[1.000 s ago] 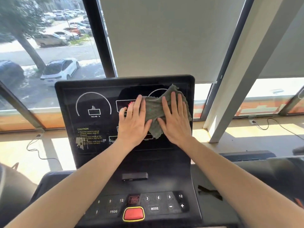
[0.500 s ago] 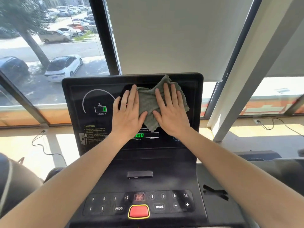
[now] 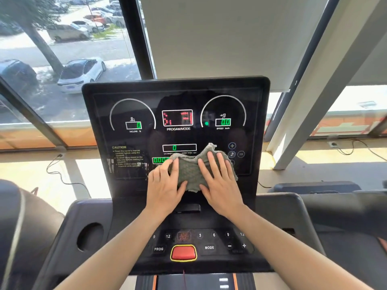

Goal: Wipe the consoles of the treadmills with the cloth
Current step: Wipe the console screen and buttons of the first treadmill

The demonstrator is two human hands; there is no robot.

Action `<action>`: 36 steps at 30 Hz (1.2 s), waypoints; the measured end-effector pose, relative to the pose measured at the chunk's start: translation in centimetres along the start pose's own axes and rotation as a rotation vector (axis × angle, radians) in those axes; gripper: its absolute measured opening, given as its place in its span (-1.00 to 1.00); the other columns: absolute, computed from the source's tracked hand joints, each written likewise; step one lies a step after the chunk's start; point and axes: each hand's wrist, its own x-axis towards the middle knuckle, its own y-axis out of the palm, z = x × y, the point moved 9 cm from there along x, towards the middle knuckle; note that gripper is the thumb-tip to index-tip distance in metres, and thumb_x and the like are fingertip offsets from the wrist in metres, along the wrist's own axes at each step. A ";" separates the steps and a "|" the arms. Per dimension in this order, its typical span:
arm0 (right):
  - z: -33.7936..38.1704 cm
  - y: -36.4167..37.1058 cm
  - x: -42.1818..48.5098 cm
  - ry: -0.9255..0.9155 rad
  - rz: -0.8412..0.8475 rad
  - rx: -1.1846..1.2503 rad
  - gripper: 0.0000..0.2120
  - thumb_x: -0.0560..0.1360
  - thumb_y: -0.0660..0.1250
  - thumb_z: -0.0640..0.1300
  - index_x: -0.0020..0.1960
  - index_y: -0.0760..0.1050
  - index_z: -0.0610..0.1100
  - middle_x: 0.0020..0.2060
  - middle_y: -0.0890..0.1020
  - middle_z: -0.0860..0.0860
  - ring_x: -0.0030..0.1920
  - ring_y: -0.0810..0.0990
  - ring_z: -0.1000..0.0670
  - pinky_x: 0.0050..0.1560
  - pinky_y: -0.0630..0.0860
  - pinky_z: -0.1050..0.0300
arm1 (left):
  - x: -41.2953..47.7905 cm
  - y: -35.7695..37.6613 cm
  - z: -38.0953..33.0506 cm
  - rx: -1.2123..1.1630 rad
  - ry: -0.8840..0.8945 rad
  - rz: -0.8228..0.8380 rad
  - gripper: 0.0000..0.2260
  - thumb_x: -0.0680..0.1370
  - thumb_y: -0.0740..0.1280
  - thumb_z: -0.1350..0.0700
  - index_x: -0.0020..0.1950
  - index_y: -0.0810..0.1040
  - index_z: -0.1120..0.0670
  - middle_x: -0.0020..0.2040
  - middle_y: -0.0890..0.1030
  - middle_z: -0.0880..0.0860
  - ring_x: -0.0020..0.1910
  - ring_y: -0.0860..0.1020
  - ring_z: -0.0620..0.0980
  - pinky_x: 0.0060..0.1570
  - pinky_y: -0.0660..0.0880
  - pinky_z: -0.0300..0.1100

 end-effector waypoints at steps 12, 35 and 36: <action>0.2 -2.4 2.3 -0.031 -0.083 0.029 -0.35 0.62 0.21 0.08 0.63 0.07 -0.04 0.62 -0.04 -0.14 0.61 -0.15 -0.20 0.57 0.01 -0.21 | 1.6 -2.1 0.7 -0.155 -0.169 -0.002 -0.22 0.49 0.43 -0.20 0.53 0.29 0.25 0.33 0.37 0.25 0.18 0.42 0.19 0.12 0.46 0.05; 4.7 -12.5 16.5 -0.222 -0.324 -0.042 -0.34 0.61 0.24 0.04 0.61 0.10 -0.14 0.61 0.08 -0.15 0.61 -0.03 -0.20 0.58 -0.04 -0.19 | 12.0 -11.8 8.2 -0.162 0.081 -0.481 -0.56 0.59 0.39 0.11 0.45 0.39 0.09 0.36 0.37 0.22 0.23 0.44 0.22 0.24 0.43 0.08; 5.0 -11.9 15.8 -0.230 -0.313 -0.043 -0.33 0.60 0.24 0.04 0.61 0.11 -0.14 0.61 0.08 -0.15 0.61 -0.03 -0.20 0.58 -0.02 -0.20 | 11.4 -11.1 7.8 -0.166 0.149 -0.466 -0.61 0.59 0.38 0.14 0.41 0.44 0.11 0.36 0.37 0.21 0.23 0.44 0.22 0.24 0.43 0.07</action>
